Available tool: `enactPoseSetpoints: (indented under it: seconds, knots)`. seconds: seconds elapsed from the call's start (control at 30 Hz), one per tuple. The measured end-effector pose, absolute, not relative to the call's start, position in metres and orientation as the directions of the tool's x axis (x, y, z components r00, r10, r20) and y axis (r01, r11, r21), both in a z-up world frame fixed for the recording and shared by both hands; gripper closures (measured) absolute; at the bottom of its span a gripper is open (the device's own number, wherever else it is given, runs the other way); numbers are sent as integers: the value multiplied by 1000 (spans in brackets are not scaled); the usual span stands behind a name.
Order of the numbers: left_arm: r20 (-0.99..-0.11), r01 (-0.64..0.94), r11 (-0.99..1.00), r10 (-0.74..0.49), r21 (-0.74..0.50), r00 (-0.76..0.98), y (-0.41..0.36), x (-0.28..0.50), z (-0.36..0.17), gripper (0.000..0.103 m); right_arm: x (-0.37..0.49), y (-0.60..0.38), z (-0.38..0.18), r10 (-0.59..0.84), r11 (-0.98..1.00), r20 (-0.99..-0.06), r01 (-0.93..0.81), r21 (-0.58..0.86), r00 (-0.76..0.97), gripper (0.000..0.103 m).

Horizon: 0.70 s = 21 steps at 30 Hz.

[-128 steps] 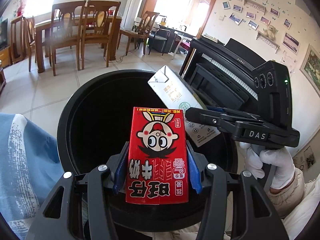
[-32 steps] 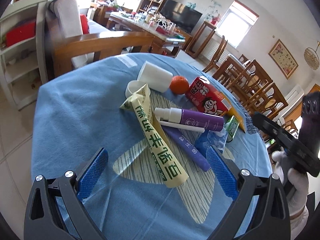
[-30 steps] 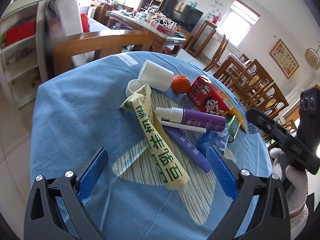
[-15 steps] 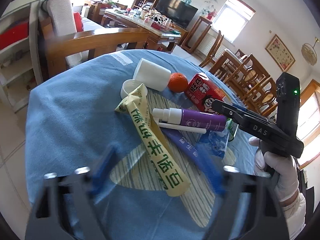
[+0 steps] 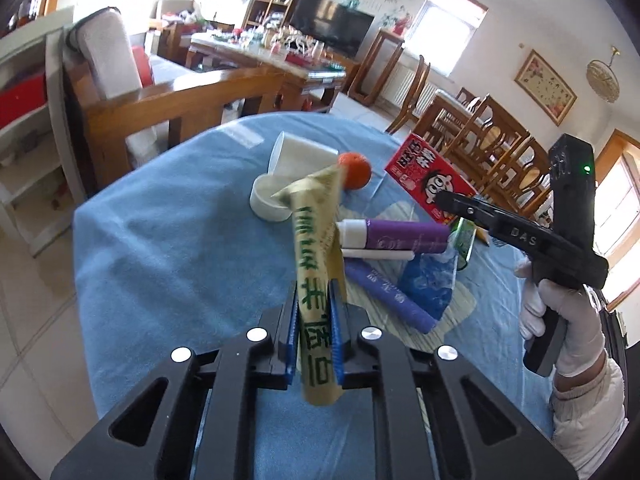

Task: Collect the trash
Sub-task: 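Grasp the yellow-green snack wrapper with the left tool while the right tool grasps the red carton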

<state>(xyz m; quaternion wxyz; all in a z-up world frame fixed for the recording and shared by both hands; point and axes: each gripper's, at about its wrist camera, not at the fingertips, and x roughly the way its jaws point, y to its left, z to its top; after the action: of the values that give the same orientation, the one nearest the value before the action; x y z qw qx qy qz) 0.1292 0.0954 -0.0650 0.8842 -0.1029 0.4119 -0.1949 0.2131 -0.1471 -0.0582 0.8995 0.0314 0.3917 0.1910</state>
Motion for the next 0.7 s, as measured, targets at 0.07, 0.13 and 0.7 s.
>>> enactPoseSetpoints:
  seconds: [0.07, 0.13, 0.7]
  knots:
    - [-662, 275, 888, -459, -369, 593, 97, 122, -60, 89, 199, -153, -47, 387, 920, -671, -316, 232, 633, 70]
    - [-651, 288, 887, -461, -361, 604, 94, 115, -55, 88, 184, -159, -35, 400, 916, -646, -314, 251, 650, 70]
    - [-579, 504, 803, -585, -318, 568, 0, 42, -11, 89, 2, -248, 15, 348, 928, -525, -204, 312, 777, 70]
